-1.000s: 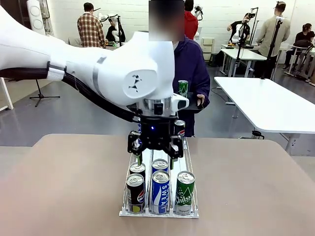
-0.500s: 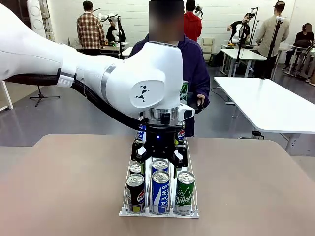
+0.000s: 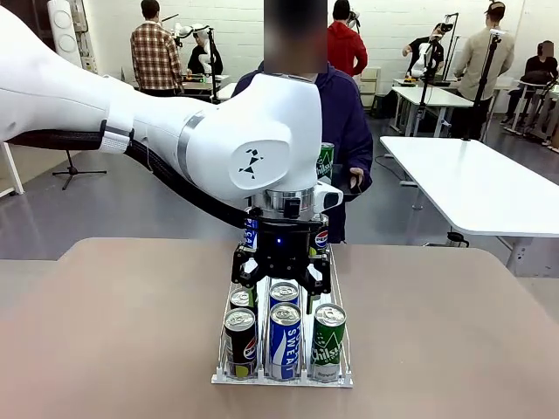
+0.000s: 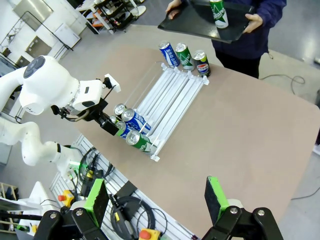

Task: Retrieve and hand over the desired beverage to the person.
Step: Pick up another can of the same type that the person held from the Automatic Can Dispenser.

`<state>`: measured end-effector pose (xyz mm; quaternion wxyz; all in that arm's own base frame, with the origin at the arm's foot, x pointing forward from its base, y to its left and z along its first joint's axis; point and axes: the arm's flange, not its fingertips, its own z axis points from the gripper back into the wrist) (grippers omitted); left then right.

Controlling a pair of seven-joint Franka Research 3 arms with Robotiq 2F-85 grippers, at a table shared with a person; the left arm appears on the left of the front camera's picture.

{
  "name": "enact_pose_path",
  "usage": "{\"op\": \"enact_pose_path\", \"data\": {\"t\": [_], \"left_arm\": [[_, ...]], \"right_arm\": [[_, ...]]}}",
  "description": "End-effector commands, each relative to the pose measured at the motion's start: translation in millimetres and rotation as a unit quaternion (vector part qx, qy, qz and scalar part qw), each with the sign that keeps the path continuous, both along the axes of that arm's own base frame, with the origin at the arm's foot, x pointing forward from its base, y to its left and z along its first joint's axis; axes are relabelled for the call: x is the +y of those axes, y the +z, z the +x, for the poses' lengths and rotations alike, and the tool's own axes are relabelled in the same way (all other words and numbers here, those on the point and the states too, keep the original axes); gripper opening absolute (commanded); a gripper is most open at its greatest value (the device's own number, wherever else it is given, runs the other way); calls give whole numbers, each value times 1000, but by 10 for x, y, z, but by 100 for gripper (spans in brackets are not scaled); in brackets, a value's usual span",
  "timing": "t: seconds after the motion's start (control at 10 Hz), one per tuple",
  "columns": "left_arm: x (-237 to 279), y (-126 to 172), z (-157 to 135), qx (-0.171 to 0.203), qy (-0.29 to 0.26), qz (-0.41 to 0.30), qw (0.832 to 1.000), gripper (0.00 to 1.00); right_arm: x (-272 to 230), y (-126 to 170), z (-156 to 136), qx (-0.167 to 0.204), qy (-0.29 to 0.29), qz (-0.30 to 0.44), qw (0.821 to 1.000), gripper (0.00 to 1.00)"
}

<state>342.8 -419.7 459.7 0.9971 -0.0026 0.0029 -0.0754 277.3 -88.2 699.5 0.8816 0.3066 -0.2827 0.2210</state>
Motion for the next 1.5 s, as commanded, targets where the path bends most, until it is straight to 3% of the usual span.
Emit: {"op": "enact_pose_path", "data": {"t": [0.0, 0.2, 1.4], "left_arm": [[5, -75, 28, -14, 37, 0, 999, 100], [56, -130, 80, -15, 85, -16, 996, 100], [15, -309, 76, 13, 69, -14, 997, 100]], "right_arm": [[-7, -20, 22, -2, 7, 0, 1000, 100], [-7, -20, 22, -2, 7, 0, 1000, 100], [-7, -20, 22, -2, 7, 0, 1000, 100]]}}
